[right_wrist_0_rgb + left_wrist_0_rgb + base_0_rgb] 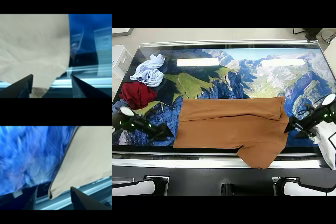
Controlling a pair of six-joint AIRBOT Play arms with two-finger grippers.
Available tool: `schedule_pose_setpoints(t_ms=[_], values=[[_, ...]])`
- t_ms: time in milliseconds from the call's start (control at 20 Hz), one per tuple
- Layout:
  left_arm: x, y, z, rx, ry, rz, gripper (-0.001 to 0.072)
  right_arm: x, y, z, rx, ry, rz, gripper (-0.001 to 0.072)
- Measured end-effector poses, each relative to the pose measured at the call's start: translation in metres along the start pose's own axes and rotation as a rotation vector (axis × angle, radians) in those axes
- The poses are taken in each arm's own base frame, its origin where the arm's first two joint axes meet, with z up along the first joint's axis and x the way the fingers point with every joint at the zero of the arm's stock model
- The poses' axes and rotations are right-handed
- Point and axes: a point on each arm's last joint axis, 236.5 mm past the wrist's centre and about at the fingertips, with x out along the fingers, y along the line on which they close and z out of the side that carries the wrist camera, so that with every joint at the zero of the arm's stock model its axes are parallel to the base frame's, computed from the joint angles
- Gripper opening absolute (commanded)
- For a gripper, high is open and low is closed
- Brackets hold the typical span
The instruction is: Fold the clothes and pants, and hang the long-sleeved shirts on hangers.
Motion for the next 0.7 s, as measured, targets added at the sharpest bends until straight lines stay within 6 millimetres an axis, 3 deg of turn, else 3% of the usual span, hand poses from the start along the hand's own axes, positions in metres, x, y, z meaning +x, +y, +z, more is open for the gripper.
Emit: schedule_pose_setpoints(t_ms=[250, 350, 450, 550, 600, 650, 700], values=[[0.021, -0.007, -0.015, -0.003, -0.019, -0.072, 0.0421, 0.008, -0.002, -0.015, -0.011, 0.026, 0.007, 0.056], [0.026, -0.007, -0.019, -0.011, -0.016, -0.081, 0.0367, 0.009, -0.002, -0.018, -0.012, 0.034, 0.008, 0.0559], [0.031, -0.008, -0.023, -0.022, -0.007, -0.091, 0.0359, 0.01, -0.001, -0.02, -0.016, 0.042, 0.011, 0.0559], [0.034, -0.006, -0.029, -0.031, 0.009, -0.092, 0.0176, 0.01, -0.001, -0.021, -0.016, 0.044, 0.01, 0.0553], [0.036, -0.004, -0.031, -0.033, 0.013, -0.083, 0.0133, 0.01, -0.001, -0.021, -0.016, 0.045, 0.011, 0.0552], [0.037, -0.003, -0.031, -0.036, 0.012, -0.079, 0.0023, 0.01, -0.001, -0.022, -0.016, 0.048, 0.011, 0.0552], [0.037, -0.002, -0.031, -0.039, 0.01, -0.078, 0.0026, 0.01, -0.001, -0.022, -0.016, 0.048, 0.011, 0.0552]])
